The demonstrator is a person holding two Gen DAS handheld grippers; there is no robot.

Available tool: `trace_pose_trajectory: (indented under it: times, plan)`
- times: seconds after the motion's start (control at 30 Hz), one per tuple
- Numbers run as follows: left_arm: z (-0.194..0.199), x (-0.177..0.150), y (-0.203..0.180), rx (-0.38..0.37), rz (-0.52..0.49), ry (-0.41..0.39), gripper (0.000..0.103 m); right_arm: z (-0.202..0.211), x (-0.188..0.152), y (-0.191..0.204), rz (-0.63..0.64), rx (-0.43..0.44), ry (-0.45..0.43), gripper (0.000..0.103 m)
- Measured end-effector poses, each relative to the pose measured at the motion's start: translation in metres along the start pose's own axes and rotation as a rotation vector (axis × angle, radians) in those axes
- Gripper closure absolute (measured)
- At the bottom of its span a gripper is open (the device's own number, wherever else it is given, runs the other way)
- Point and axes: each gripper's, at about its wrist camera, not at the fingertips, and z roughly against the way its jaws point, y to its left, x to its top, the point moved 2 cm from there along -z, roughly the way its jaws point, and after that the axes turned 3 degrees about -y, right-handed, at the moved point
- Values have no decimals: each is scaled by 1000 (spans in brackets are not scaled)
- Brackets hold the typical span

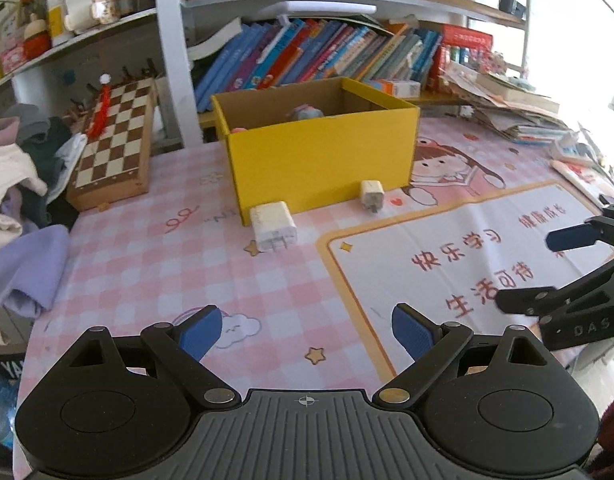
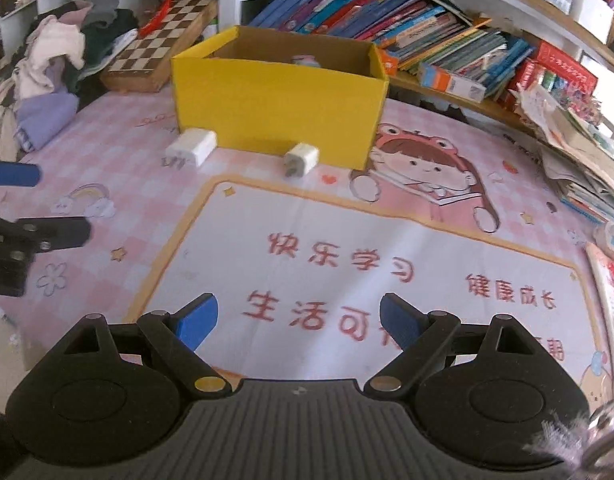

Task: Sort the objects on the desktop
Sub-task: 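Withdraw both open tools from the yellow box back over the desk, then lower the right tool onto the small white charger cube while the left tool approaches the white charger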

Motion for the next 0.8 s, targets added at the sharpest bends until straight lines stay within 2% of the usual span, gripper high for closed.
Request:
trace_pose_trajectory:
  times: [0.27,0.8]
  plan:
    - [-4,-1,-6,-29,-28,12,9,-3,6,5,13,6,-4,15]
    - [-16,10,-2,-11,17,-2,9,-14,19,-9,20,18,-13,15]
